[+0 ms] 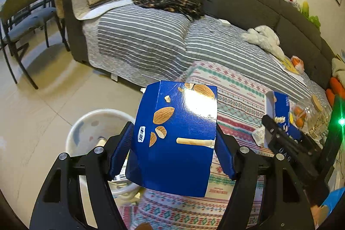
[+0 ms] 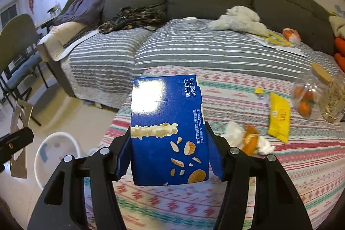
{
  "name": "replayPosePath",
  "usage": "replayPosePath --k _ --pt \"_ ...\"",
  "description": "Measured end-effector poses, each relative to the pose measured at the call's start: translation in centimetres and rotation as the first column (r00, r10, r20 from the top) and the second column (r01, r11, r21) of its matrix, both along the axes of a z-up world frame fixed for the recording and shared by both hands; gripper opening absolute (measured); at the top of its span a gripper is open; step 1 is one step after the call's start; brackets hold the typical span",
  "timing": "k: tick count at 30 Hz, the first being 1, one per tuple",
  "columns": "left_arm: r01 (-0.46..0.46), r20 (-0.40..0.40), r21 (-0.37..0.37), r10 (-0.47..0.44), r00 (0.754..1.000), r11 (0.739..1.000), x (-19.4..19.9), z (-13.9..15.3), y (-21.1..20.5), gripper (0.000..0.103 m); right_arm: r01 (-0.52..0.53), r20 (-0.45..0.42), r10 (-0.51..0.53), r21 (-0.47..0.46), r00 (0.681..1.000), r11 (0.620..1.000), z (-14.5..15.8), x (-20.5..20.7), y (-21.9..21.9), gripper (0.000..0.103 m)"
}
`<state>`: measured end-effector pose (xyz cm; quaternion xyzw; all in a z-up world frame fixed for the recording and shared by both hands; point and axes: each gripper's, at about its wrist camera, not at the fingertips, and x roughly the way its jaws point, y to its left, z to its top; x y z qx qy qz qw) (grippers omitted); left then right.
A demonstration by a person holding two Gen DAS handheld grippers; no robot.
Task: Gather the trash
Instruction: 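Carry both blue boxes in the tools over the white bin, then open both tools over the white bin to drop the blue boxes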
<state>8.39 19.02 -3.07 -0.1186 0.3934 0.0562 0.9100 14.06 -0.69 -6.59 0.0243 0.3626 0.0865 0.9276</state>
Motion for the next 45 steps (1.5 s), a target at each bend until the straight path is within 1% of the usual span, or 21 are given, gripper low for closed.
replayPosePath --k 4,11,15,21,22,23,25,26,32,35,39,42,45 --pt "-0.039 0.016 0.005 0.039 0.999 0.999 -0.9 0.7 2.2 0.068 -0.047 -0.011 0.048 0.009 0.999 0.999 -0.3 -0.5 2.8 0.059" --pt "-0.141 0.024 -0.024 0.142 0.99 0.99 -2.7 1.4 7.7 0.068 -0.138 -0.029 0.139 0.035 0.99 0.99 -1.2 -1.2 8.4 0.059" --pt "-0.188 0.035 -0.039 0.19 0.981 0.981 -3.8 2.0 10.2 0.068 -0.199 -0.044 0.201 0.045 0.979 0.979 -1.9 -1.6 12.3 0.059" --pt "-0.239 0.037 -0.069 0.241 0.97 0.969 -4.8 2.3 13.1 0.068 -0.274 -0.064 0.277 0.054 0.959 0.96 -2.4 -2.3 16.7 0.06" --pt "-0.244 0.037 -0.071 0.247 0.968 0.967 -4.9 2.3 13.4 0.068 -0.286 -0.071 0.289 0.055 0.955 0.957 -2.6 -2.4 17.4 0.06" --pt "-0.25 0.037 -0.072 0.253 0.967 0.966 -5.1 2.3 13.8 0.068 -0.29 -0.077 0.293 0.048 0.953 0.956 -2.7 -2.5 17.9 0.066" --pt "-0.261 0.035 -0.075 0.264 0.964 0.962 -5.2 2.4 14.3 0.068 -0.281 -0.076 0.283 0.036 0.956 0.959 -2.8 -2.6 18.4 0.077" --pt "-0.265 0.034 -0.08 0.269 0.963 0.961 -5.3 2.4 14.6 0.068 -0.274 -0.074 0.276 0.036 0.958 0.961 -2.8 -2.7 18.5 0.079" --pt "-0.259 0.005 -0.09 0.261 0.965 0.962 -4.7 1.7 15.0 0.068 -0.231 -0.094 0.232 0.022 0.968 0.973 -3.1 -2.5 18.2 0.08" --pt "-0.242 -0.012 -0.104 0.242 0.97 0.965 -4.0 1.2 14.6 0.069 -0.202 -0.089 0.202 0.003 0.975 0.979 -3.0 -2.4 17.2 0.08" --pt "-0.221 -0.023 -0.103 0.22 0.975 0.97 -3.2 0.8 13.9 0.07 -0.174 -0.088 0.172 -0.011 0.981 0.985 -2.8 -2.1 15.6 0.08" --pt "-0.212 -0.038 -0.105 0.209 0.977 0.972 -2.7 0.4 13.5 0.074 -0.151 -0.081 0.149 -0.019 0.986 0.988 -2.6 -1.9 14.3 0.08" --pt "-0.212 -0.077 -0.098 0.205 0.976 0.972 -2.0 -0.4 13.1 0.08 -0.138 -0.084 0.136 -0.018 0.987 0.99 -2.5 -1.7 13.4 0.08"
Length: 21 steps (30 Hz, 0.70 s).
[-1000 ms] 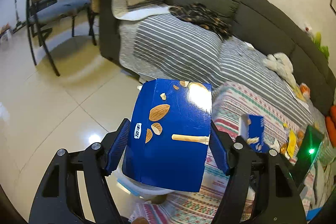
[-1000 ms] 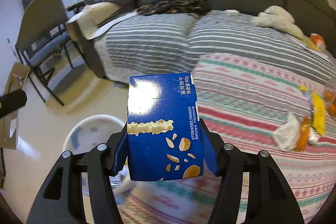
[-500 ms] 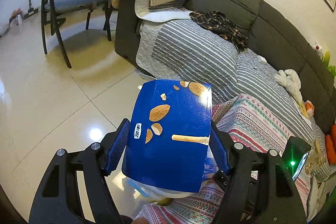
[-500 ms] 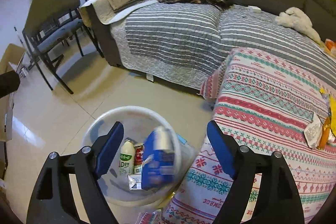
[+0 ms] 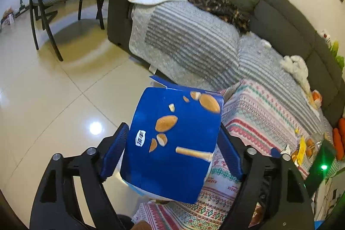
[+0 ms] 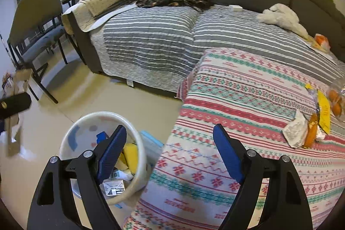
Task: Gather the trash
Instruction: 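Open both tools over the white bin to drop the blue boxes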
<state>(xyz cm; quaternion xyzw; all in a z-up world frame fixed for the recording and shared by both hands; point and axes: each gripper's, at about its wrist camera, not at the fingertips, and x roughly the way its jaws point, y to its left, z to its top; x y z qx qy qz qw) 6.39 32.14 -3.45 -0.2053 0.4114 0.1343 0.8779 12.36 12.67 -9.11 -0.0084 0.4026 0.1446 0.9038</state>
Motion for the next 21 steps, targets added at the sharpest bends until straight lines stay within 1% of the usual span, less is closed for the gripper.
replayPosePath --k 3,5,7,8,11,14,17,21 --pt "0.008 -0.019 0.009 -0.008 1.0 1.0 0.3 -0.3 -0.7 0.083 0.017 0.002 -0.017 -0.004 1.0 1.0 0.1 0.1 -1.0 0.08" --pt "0.018 -0.018 0.02 -0.018 1.0 1.0 0.3 -0.2 -1.4 0.088 0.025 0.004 -0.025 -0.005 1.0 1.0 0.1 0.2 -1.5 0.081" --pt "0.028 -0.017 0.041 -0.027 0.999 0.999 0.4 0.0 -2.1 0.088 0.04 0.012 -0.039 -0.012 0.999 0.999 0.2 0.3 -2.2 0.082" --pt "0.032 -0.017 0.067 -0.031 0.999 0.997 0.4 0.1 -2.6 0.088 0.047 0.016 -0.047 -0.014 0.999 0.999 0.3 0.3 -2.5 0.084" --pt "0.033 -0.023 0.126 -0.031 0.999 0.991 0.6 0.1 -4.0 0.088 0.066 0.032 -0.065 -0.026 0.997 0.997 0.5 0.2 -3.6 0.086" --pt "0.036 -0.029 0.168 -0.031 0.999 0.985 0.9 0.0 -5.3 0.088 0.081 0.049 -0.079 -0.039 0.996 0.996 0.9 0.3 -4.6 0.086" --pt "0.045 -0.033 0.204 -0.039 0.999 0.978 1.2 0.0 -6.5 0.088 0.104 0.059 -0.101 -0.046 0.993 0.994 1.3 0.4 -5.8 0.089" --pt "0.056 -0.032 0.203 -0.051 0.998 0.978 1.8 -0.1 -8.3 0.088 0.131 0.074 -0.127 -0.058 0.989 0.99 1.9 0.5 -7.7 0.09"
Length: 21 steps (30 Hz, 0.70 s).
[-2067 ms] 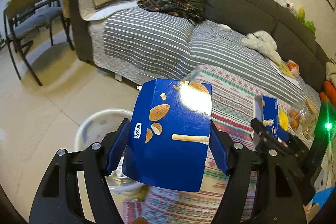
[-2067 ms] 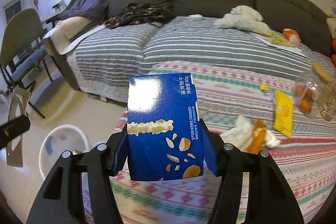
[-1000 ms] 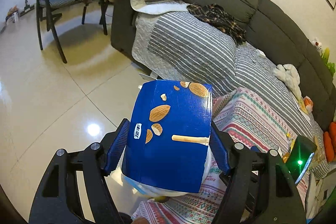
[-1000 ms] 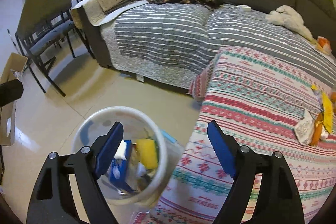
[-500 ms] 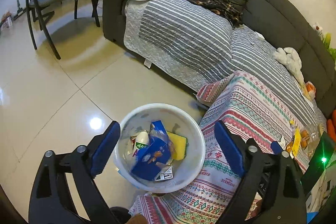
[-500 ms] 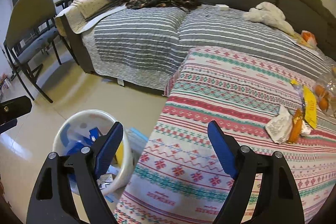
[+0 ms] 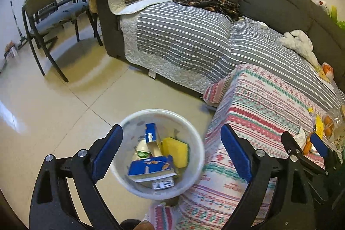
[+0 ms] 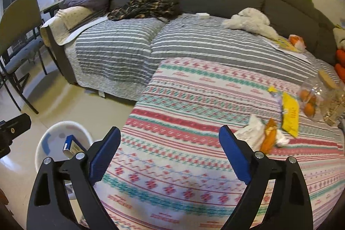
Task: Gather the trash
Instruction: 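Open both tools over the white bin to drop the blue boxes, then move both open tools back over the table trash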
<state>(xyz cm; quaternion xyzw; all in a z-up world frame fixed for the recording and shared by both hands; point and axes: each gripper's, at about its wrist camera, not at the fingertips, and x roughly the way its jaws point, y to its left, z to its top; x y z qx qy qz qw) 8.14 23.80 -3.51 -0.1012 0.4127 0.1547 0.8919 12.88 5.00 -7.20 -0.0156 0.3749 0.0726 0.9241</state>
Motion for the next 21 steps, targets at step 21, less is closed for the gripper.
replayPosePath --k 21 --pt "0.182 -0.026 0.022 -0.181 0.983 0.983 3.4 -2.0 -13.0 0.089 0.19 0.008 -0.189 -0.037 0.982 0.981 -0.5 0.4 -12.6 0.093"
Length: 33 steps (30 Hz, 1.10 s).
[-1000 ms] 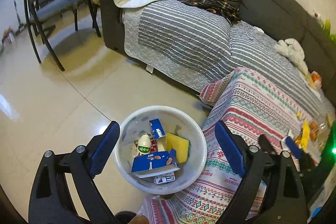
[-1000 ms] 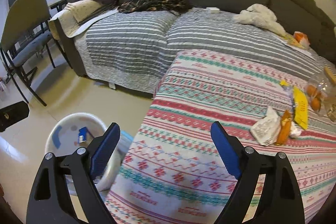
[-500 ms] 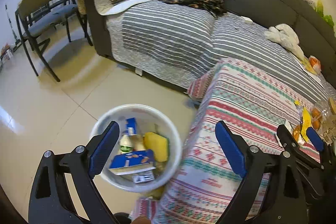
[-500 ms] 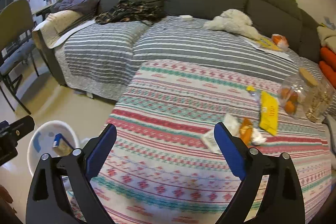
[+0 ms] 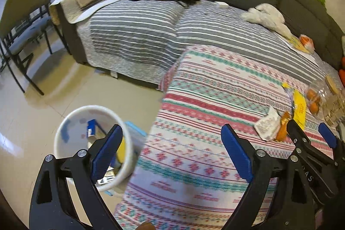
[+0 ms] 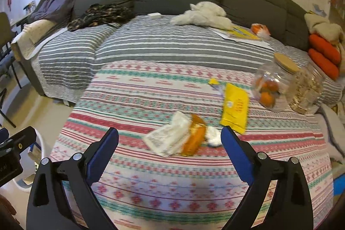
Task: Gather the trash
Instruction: 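Move both open tools back over the table trash, then grasp the orange peel with the left tool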
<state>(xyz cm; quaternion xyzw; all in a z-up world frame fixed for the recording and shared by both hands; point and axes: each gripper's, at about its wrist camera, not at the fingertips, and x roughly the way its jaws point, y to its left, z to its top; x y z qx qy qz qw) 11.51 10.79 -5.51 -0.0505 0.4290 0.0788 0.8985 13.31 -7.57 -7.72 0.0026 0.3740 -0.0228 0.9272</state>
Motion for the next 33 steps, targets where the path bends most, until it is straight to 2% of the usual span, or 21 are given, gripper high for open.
replayPosePath --k 10,18,23,26,29,33 --pt "0.096 -0.022 0.026 -0.096 0.995 0.995 1.6 -1.7 -6.3 0.089 0.098 -0.059 -0.096 0.026 0.994 0.995 -2.1 0.5 -7.2 0.093" --pt "0.188 -0.043 0.051 -0.185 0.982 0.981 3.5 -3.4 -12.1 0.089 0.163 -0.104 -0.16 0.019 0.982 0.986 -3.1 0.9 -12.6 0.093" --pt "0.256 -0.07 0.015 -0.254 0.965 0.967 4.8 -4.8 -15.5 0.089 0.228 -0.133 -0.222 0.031 0.966 0.973 -3.6 1.2 -16.3 0.093" --pt "0.311 -0.092 -0.013 -0.31 0.946 0.95 5.8 -5.7 -17.7 0.089 0.267 -0.155 -0.26 0.028 0.953 0.963 -4.0 1.3 -18.6 0.093" --pt "0.354 -0.104 -0.021 -0.354 0.929 0.935 6.5 -6.5 -19.5 0.088 0.306 -0.172 -0.295 0.045 0.94 0.951 -4.3 1.3 -20.7 0.093" --pt "0.378 -0.094 -0.016 -0.377 0.921 0.926 7.9 -7.0 -20.6 0.086 0.342 -0.191 -0.323 0.077 0.927 0.937 -4.7 1.2 -22.7 0.093"
